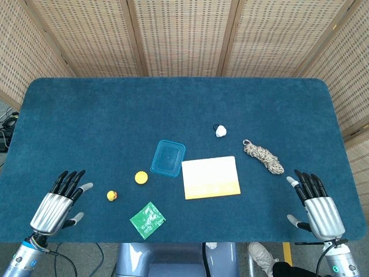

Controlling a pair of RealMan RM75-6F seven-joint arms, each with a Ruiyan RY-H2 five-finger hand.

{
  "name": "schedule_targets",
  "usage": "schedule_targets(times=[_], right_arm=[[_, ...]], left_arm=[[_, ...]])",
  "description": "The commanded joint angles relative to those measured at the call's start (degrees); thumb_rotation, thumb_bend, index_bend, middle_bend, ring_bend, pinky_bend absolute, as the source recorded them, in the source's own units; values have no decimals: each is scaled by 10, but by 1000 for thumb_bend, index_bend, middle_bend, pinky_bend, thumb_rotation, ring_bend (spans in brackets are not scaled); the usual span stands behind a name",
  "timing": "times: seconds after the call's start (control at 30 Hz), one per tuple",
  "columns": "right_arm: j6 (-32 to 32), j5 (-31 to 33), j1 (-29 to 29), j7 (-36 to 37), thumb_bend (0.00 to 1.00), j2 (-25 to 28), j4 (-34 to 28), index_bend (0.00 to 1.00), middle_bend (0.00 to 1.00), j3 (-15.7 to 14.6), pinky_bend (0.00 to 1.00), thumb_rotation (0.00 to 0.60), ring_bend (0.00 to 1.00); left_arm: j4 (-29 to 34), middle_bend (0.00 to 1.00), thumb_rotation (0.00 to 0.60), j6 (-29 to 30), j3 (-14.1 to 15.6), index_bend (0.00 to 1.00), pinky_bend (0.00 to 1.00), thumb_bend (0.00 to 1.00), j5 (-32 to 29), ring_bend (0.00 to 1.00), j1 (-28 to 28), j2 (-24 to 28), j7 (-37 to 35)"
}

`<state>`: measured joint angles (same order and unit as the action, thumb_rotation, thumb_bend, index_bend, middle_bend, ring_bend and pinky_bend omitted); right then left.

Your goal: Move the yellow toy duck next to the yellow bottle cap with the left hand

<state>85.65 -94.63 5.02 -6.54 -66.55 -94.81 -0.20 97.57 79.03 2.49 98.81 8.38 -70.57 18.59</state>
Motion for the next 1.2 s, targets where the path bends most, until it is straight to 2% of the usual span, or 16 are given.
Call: schedule_targets(times=[0.03,0.23,0.53,0.63,1.0,1.2], right_arm=[[0,1,0,2,0,1,0,105,0,1,3,600,0],[2,4,0,11,0,4,0,105,0,2,3,600,0],[2,5,0,21,0,7,-1,105,0,3,3,600,0],[2,5,0,23,0,8,-1,105,0,3,3,600,0],[1,6,0,27,0,10,-1,105,0,3,0,600,0],[1,8,0,28,0,11,-2,105,0,4,0,600,0]], left_arm=[[-1,0,600,-29,0,384,0,218,-7,0,17,-11,19],[-3,0,600,-89,-15,396,0,221,-57,0,45,-31,53],[-21,0,600,-136,-41,396,0,248,-125,0,75,-55,83],[-22,0,600,-145,-41,384,0,285,-135,0,82,-58,91],[-21,0,600,-172,-42,315,0,285,-177,0,107,-64,126],[-24,0,600,-192,-35,310,0,285,-180,0,126,-61,147]])
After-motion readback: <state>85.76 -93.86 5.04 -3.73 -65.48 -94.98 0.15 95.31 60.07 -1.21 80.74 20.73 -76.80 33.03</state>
